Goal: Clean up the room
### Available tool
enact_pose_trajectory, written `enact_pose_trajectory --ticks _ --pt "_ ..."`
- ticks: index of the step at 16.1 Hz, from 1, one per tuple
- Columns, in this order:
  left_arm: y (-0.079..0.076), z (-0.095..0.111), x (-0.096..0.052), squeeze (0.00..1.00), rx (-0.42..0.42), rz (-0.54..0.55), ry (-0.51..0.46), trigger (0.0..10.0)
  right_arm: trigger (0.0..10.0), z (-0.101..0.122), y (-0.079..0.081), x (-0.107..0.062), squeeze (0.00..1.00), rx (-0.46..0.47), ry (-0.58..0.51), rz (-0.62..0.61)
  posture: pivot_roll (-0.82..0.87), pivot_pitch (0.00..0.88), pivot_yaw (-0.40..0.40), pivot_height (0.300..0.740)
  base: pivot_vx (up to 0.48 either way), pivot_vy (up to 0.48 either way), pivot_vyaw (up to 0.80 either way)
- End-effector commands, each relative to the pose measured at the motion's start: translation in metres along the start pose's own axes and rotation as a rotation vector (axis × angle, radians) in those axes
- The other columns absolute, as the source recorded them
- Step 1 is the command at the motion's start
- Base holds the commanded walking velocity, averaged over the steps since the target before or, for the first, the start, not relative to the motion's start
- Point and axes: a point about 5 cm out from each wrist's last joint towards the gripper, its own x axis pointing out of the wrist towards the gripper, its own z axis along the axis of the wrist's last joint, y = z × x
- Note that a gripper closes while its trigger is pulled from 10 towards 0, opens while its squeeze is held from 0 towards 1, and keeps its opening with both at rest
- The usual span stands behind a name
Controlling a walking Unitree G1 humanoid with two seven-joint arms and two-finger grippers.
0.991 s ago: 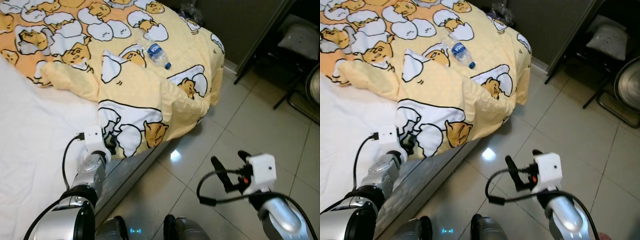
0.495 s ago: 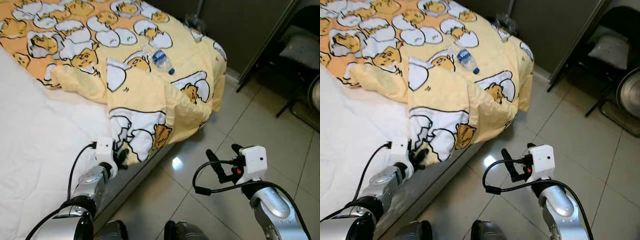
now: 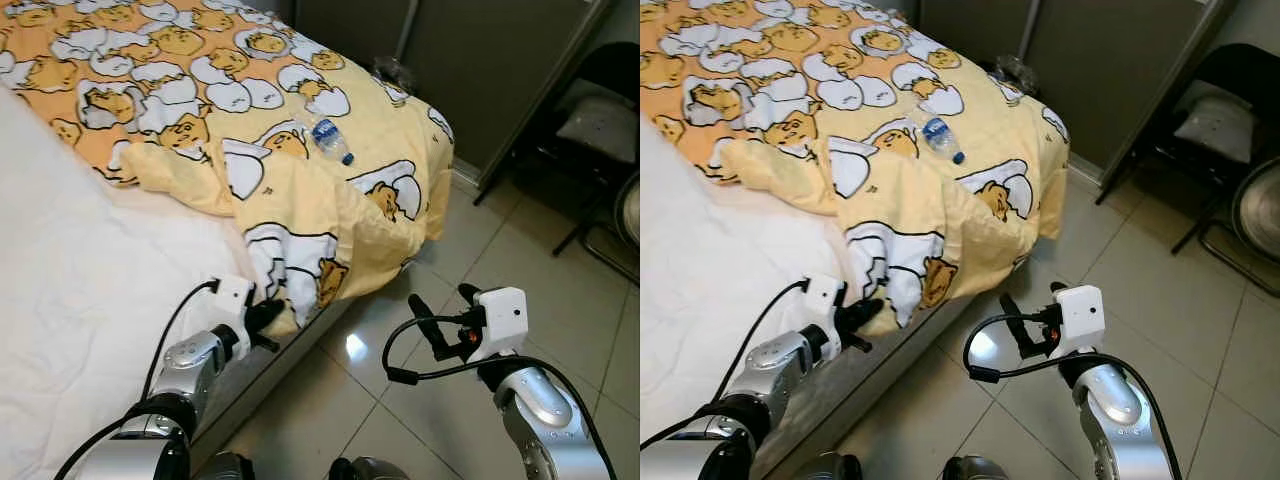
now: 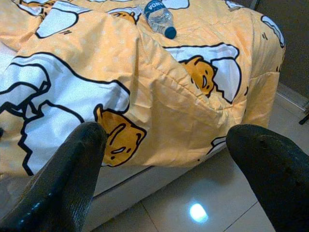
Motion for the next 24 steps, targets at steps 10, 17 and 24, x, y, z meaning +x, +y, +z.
enact_pose_trajectory --ticks 10,17,24 --pt "-0.039 -0.023 -0.005 0.00 0.188 -0.391 0.083 0.0 10.0 0.004 -0.002 0.004 0.00 0.015 -0.031 0.021 -0.17 0.031 -0.074 0.740 0.000 0.000 0.00" --pt "-0.056 0.014 0.011 0.00 0.126 -0.556 -0.069 0.0 10.0 0.006 -0.001 0.003 0.00 0.070 0.051 0.242 -0.14 0.000 -0.046 0.740 0.000 0.000 0.00" --pt "-0.066 -0.022 -0.011 0.00 0.152 -0.711 0.085 0.0 10.0 -0.007 -0.015 -0.027 0.00 0.101 0.198 0.352 -0.16 0.000 -0.056 0.740 0.000 0.000 0.00"
